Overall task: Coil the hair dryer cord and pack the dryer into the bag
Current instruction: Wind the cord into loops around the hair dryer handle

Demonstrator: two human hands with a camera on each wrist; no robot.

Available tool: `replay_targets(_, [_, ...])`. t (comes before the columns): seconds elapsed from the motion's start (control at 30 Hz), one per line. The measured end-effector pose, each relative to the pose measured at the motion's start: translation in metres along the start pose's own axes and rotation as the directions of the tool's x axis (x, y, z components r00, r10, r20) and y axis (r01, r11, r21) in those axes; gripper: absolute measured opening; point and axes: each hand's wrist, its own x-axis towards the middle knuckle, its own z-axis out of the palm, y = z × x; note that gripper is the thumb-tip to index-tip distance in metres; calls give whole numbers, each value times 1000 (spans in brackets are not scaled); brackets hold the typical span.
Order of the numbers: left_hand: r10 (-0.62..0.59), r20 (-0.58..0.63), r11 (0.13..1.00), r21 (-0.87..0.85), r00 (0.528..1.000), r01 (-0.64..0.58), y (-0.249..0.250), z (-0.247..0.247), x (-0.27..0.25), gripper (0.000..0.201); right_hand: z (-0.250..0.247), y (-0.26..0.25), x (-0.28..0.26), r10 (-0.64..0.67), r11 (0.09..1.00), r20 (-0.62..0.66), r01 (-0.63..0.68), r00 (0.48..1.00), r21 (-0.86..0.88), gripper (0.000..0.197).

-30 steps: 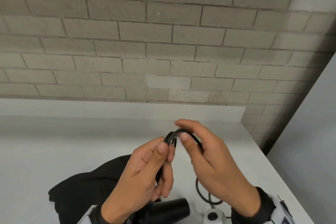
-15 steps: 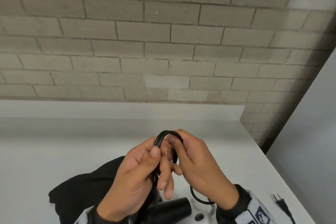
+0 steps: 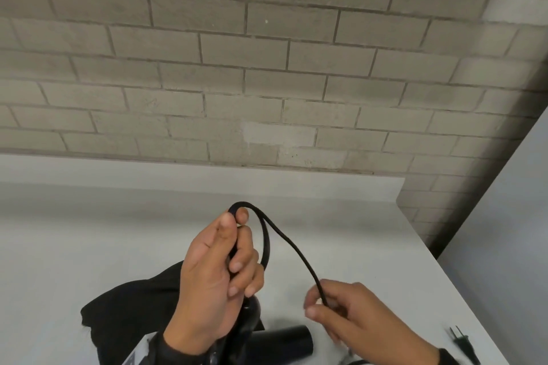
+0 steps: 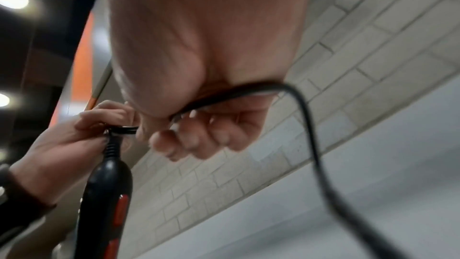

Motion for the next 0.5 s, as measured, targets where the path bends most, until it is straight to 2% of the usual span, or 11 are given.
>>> replay_targets(0.07, [30,-92,999,-19,995,-32,3,-1,3,29,-10,12,-14,-53,983,-119,31,991,-179,26])
replay_targets(0.13, [42,-134,999,-28,990,-46,4,-2,5,30,-21,22,-25,-61,992,-292,25,955,-128,37])
replay_targets(0.17, [44,-142,999,-26,989,-48,4,-2,6,31,-25,26,-29,-58,996,-393,28,918,-83,37])
replay_targets(0.27, [47,-154,999,-13,987,-49,0,0,6,34,-34,29,-36,-17,1000,-649,-2,761,-28,6])
replay_targets(0.3, [51,-157,998,-14,986,-53,-2,1,7,34,-37,31,-37,-6,999,-701,-27,713,-36,7])
replay_targets(0.4, [54,-164,998,-25,985,-59,-3,-1,9,36,-41,39,-41,50,994,-758,-105,650,-24,27])
replay_targets(0.5, [67,-165,998,6,984,-67,-1,0,9,37,-42,40,-41,150,989,-742,-111,654,102,24])
